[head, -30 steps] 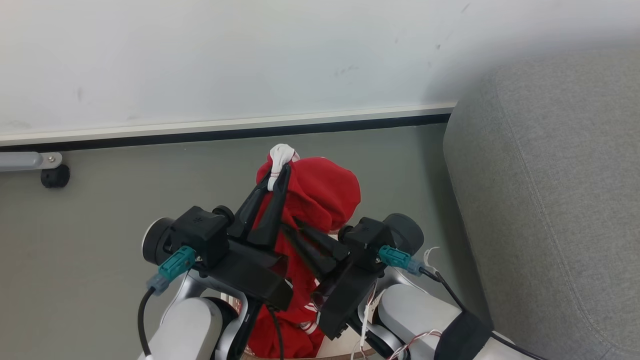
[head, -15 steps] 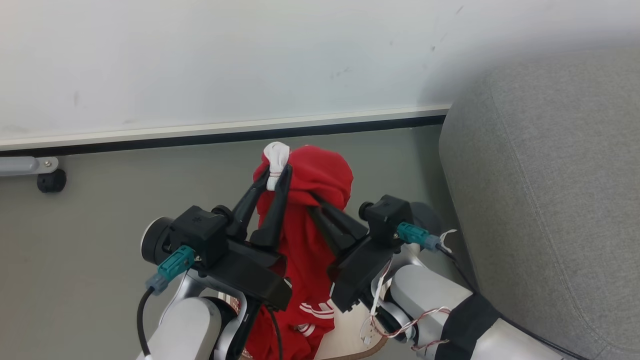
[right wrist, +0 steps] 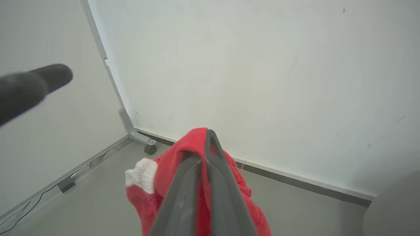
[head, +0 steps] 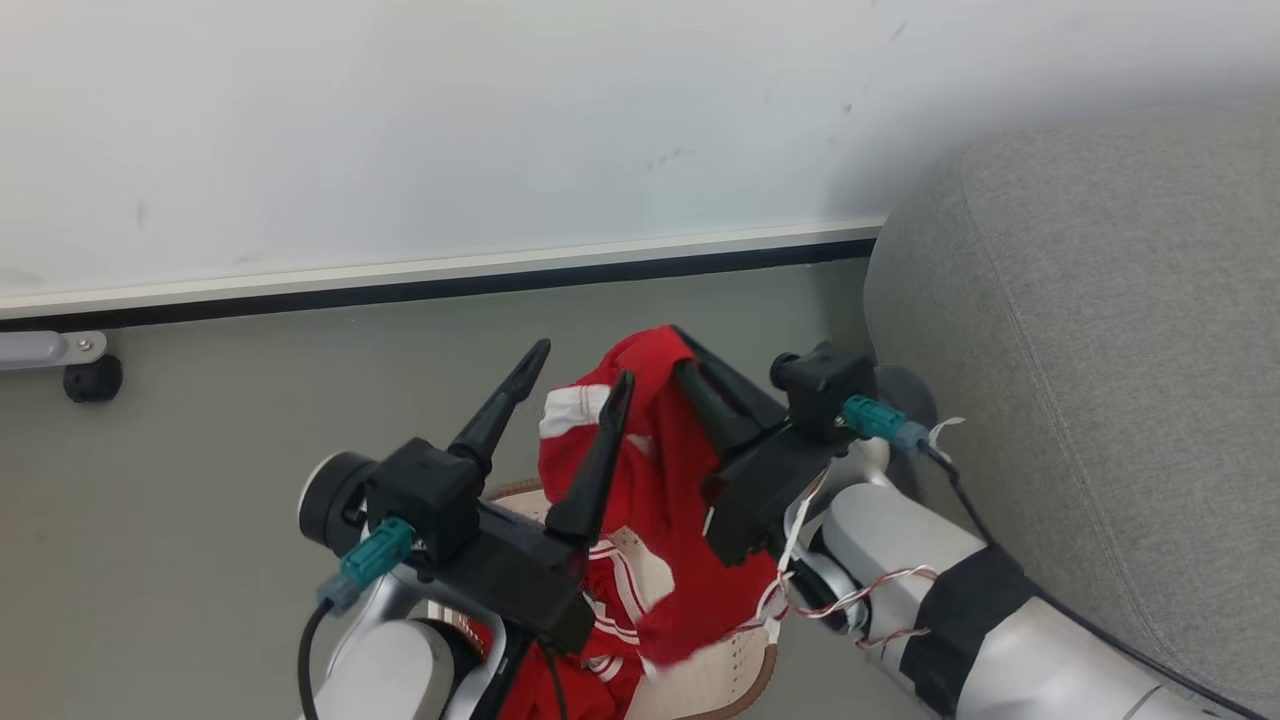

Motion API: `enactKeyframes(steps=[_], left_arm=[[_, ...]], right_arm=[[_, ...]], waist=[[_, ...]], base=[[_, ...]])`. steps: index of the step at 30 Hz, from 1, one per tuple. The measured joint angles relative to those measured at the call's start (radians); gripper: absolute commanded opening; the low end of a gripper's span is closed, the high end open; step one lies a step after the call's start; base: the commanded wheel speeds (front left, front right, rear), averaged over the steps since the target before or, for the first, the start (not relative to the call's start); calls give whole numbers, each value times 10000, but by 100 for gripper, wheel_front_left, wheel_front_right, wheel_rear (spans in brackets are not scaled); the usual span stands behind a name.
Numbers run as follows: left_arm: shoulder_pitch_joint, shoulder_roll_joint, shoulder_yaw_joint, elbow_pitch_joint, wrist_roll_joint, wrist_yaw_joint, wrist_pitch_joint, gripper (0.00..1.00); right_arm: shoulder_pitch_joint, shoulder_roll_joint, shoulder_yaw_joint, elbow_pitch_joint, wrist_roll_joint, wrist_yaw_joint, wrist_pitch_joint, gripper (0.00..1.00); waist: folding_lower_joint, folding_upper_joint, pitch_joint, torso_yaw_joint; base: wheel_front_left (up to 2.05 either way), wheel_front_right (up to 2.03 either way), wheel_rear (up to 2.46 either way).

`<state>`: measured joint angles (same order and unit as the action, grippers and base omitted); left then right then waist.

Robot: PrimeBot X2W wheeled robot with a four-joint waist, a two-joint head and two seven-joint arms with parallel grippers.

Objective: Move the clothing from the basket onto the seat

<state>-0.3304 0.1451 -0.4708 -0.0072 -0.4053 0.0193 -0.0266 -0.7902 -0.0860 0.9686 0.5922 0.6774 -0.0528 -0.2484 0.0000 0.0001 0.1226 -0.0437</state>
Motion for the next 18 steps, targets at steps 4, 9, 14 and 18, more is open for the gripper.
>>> enactKeyframes(steps=[4,9,14,18], left_arm=[[273,136,-211,-38,113,-25,75,100],[407,234,-502,-59,339,-117,178,100],[678,460,-686,-42,479,-211,341,100],[744,662,-777,-38,589,-280,422,100]], right_arm=[[-64,-228,-198,94,-6,2,-6,0],[-188,-456,-422,157,-71,2,-8,0],[-214,-679,-779,169,-109,0,-10,0],[-210,-790,-984,136,-111,-10,-10,0]], waist=[[0,0,47,-69],[0,0,116,-201],[0,0,208,-436],[0,0,253,-649]], base=[[0,0,0],[0,0,0],[0,0,0],[0,0,0]])
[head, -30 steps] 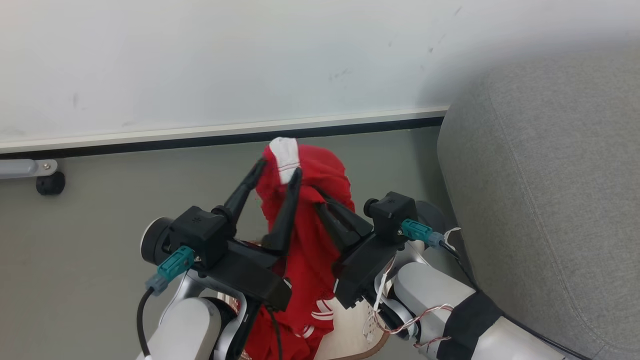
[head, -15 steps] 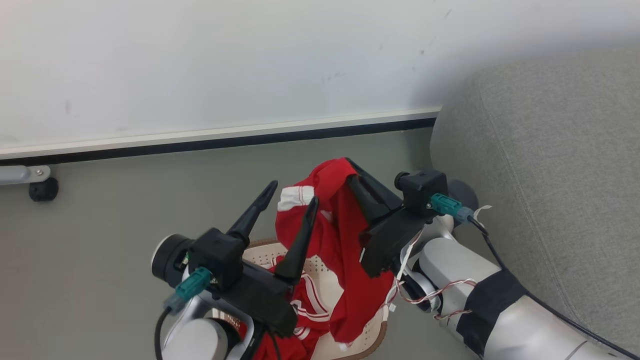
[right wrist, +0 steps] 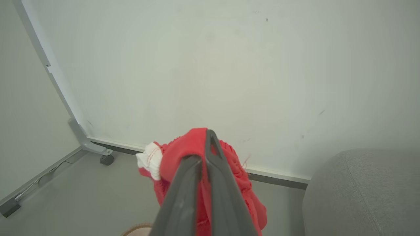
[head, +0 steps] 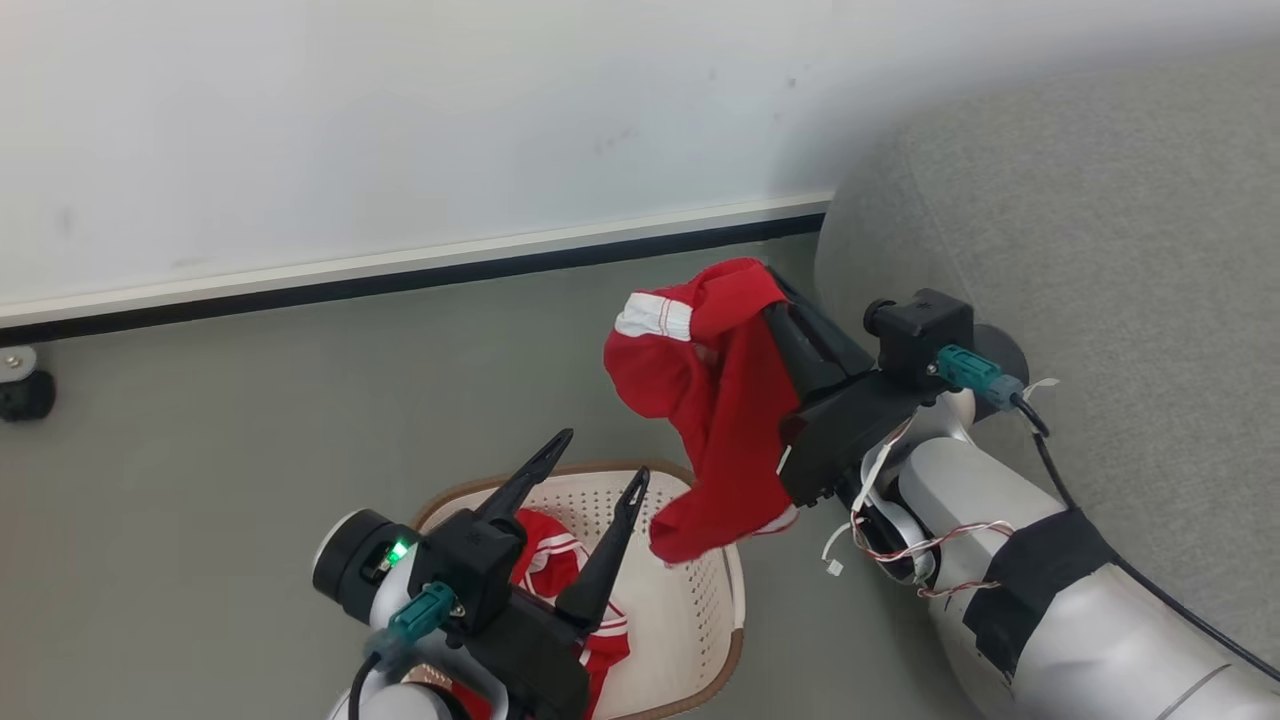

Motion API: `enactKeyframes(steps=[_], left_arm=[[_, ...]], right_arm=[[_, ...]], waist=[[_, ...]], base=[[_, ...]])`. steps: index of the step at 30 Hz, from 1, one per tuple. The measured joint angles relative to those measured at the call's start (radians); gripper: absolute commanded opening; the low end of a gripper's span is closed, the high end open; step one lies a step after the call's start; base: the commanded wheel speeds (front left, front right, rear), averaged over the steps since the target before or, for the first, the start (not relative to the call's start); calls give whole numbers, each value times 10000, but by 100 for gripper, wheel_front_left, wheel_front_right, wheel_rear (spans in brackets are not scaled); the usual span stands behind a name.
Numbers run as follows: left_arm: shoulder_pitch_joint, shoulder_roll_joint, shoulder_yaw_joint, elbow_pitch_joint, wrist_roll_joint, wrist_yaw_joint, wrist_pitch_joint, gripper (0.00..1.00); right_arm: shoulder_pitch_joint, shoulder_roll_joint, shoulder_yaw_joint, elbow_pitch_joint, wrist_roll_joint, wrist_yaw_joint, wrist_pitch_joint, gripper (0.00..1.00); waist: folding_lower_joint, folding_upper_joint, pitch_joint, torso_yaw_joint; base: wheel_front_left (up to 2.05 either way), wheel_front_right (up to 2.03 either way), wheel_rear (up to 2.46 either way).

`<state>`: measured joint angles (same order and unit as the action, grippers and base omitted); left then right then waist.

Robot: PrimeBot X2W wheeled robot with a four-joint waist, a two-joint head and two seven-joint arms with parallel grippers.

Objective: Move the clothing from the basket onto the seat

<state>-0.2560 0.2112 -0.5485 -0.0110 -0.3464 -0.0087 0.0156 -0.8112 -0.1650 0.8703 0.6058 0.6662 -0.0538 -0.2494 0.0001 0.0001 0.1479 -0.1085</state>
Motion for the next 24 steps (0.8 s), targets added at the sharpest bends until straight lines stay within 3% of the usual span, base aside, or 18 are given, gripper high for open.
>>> enactKeyframes(steps=[24], left_arm=[[338,533,-180,-688,424,-13,437,100]], right_arm=[[285,-965,-1522,-865,-249,-311,-2,0]], waist=[[0,0,689,-1913]], base=[[0,0,0]])
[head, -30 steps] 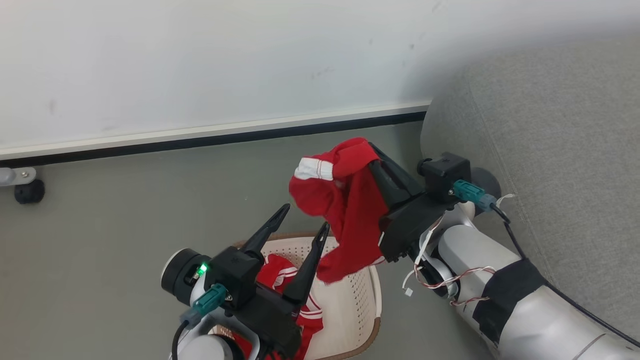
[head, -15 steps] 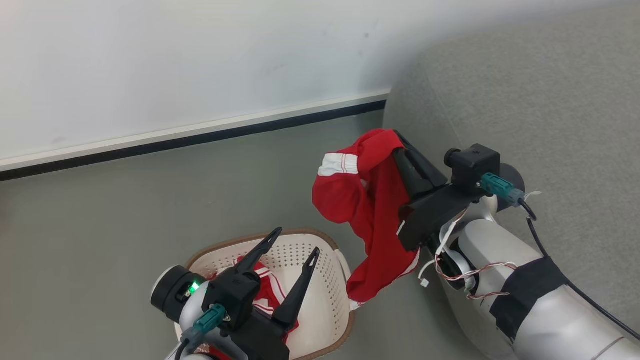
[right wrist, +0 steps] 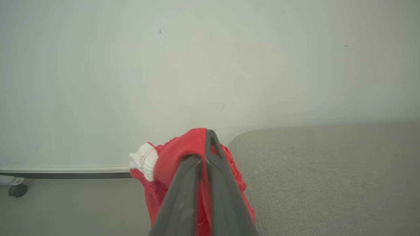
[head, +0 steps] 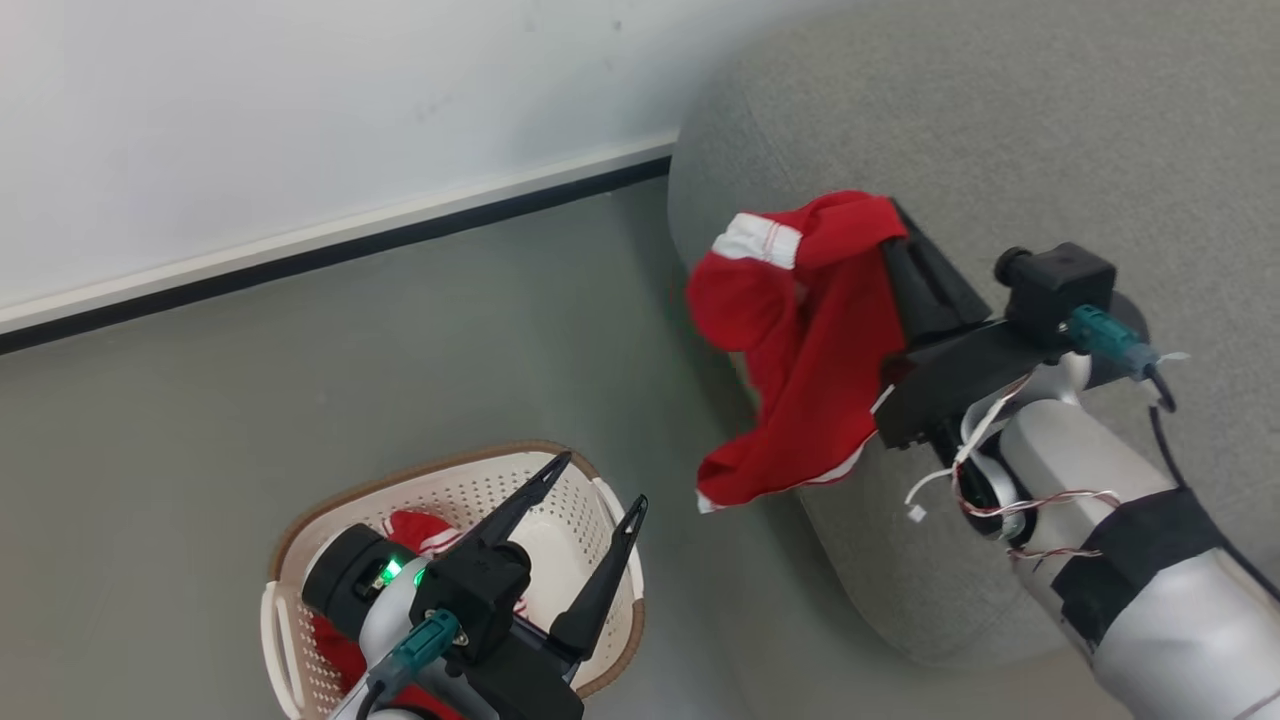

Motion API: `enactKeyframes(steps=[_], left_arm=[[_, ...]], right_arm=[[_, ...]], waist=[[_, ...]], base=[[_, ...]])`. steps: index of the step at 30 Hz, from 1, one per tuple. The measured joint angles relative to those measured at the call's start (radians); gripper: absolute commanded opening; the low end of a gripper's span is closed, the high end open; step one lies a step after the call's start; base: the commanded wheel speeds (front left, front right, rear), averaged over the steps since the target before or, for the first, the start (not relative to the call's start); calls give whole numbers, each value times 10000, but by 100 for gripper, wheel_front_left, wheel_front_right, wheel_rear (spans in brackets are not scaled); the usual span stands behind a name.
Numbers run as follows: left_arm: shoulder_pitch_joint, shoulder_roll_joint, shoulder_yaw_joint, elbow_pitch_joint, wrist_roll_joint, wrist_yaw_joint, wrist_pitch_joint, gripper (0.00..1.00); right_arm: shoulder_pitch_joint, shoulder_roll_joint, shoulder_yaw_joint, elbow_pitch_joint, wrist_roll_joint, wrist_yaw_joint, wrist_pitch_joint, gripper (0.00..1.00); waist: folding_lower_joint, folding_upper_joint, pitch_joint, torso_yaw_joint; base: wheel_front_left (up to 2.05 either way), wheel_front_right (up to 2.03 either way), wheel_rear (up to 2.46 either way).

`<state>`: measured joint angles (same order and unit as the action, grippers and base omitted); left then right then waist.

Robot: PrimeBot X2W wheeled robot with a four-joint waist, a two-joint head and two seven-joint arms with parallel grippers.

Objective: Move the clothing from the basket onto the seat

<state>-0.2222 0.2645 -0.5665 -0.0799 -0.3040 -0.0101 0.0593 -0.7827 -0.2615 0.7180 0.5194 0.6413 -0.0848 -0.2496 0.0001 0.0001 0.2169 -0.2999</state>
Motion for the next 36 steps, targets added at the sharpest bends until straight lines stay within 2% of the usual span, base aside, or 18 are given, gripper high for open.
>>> enactKeyframes(steps=[7,16,22,31,36], left_arm=[[-207,96,-19,-228,82,-75,109,100],[-429,203,-144,-451,167,-178,372,100],[-592,226,-205,-629,192,-265,449,100],[-825,378,-267,-1039,270,-416,621,100],[-959,483,-268,-1287,468,-439,719,100]], right_arm=[[-140,-535,-863,-151,-2,-119,0,0],[-1046,-1409,-1983,-211,-27,-209,-44,0],[-1476,-1939,-2600,-186,-84,-221,-71,0],[-2523,-3078,-3716,-13,-82,-299,-71,0],[-2885,-3358,-3889,88,-92,-307,-73,0]], waist=[[1,0,419,-382],[1,0,982,-637],[1,0,1281,-635],[0,0,1896,-470],[0,0,2321,-374]], base=[[0,0,0],[0,0,0],[0,0,0],[0,0,0],[0,0,0]])
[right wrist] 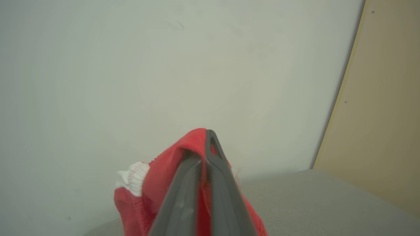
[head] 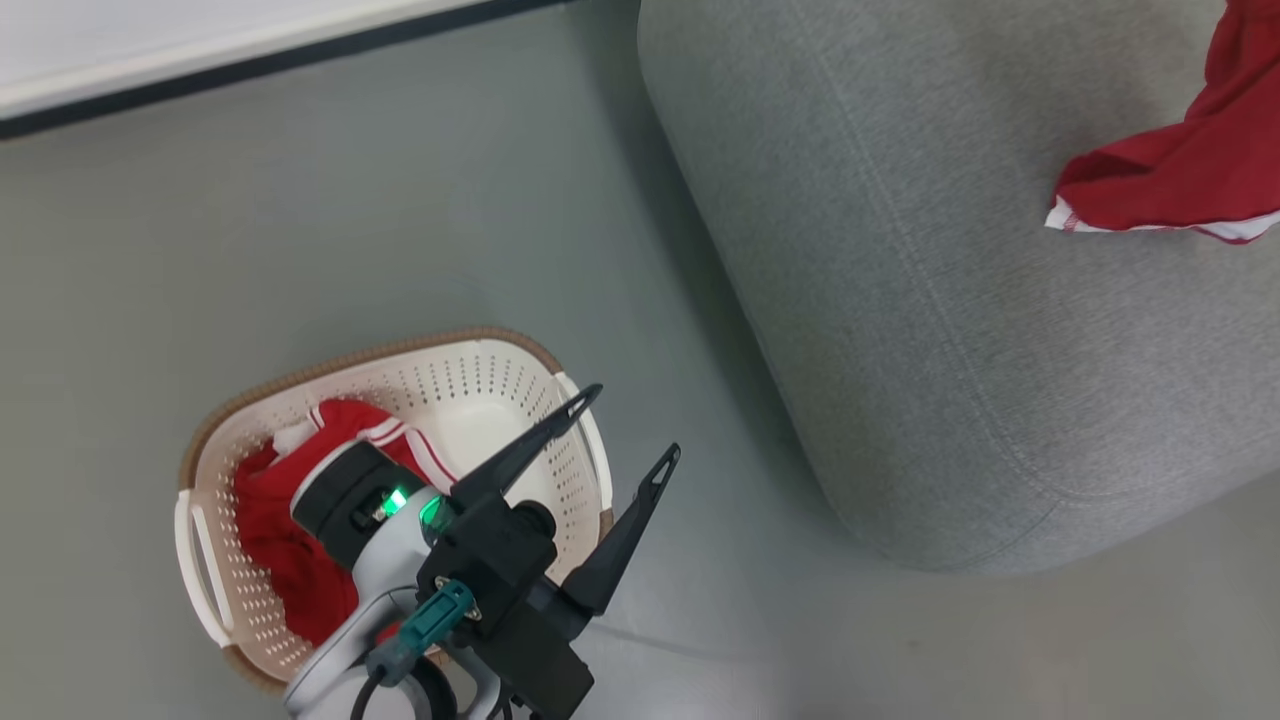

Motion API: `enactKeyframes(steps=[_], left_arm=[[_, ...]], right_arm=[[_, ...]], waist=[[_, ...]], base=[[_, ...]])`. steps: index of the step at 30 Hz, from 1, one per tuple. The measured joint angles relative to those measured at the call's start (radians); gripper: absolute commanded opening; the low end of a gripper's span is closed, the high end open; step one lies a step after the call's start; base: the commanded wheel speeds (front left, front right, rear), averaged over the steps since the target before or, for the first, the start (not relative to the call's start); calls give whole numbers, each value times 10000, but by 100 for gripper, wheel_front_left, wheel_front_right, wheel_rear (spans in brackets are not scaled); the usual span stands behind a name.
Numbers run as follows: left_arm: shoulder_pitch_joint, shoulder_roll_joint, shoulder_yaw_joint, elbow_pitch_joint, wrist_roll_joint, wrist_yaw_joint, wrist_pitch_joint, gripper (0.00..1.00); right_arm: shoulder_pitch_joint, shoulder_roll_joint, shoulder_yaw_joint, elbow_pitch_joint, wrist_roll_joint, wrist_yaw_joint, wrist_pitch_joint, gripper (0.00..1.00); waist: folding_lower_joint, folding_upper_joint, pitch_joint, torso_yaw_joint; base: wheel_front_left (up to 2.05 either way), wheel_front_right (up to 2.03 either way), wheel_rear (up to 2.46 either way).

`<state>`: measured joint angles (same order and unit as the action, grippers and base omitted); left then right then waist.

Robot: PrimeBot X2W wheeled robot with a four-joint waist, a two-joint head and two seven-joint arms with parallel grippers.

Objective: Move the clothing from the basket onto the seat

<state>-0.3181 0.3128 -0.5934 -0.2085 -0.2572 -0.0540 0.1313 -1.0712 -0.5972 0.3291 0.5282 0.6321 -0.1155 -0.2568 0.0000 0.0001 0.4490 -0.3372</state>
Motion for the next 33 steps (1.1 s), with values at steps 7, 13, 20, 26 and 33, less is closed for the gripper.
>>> enactKeyframes(steps=[7,13,20,26,33], left_arm=[[-333,203,31,-370,69,-79,161,100],[-591,324,50,-520,138,-167,257,100],[-876,447,107,-525,151,-180,268,100],[-901,485,107,-431,151,-263,265,100],[-941,414,111,-153,148,-263,151,100]], right_arm=[[-267,-134,-58,746,-67,0,2,0],[-245,198,48,1417,25,0,8,0],[-24,729,113,2313,222,31,71,0],[138,1166,194,2811,385,113,81,0],[177,1361,309,3231,453,253,79,100]], waist=[[0,-1,750,120],[1,0,1307,166],[2,0,1786,198],[1,0,1875,185],[0,0,1676,180]], base=[[0,0,0],[0,0,0],[0,0,0],[0,0,0],[0,0,0]])
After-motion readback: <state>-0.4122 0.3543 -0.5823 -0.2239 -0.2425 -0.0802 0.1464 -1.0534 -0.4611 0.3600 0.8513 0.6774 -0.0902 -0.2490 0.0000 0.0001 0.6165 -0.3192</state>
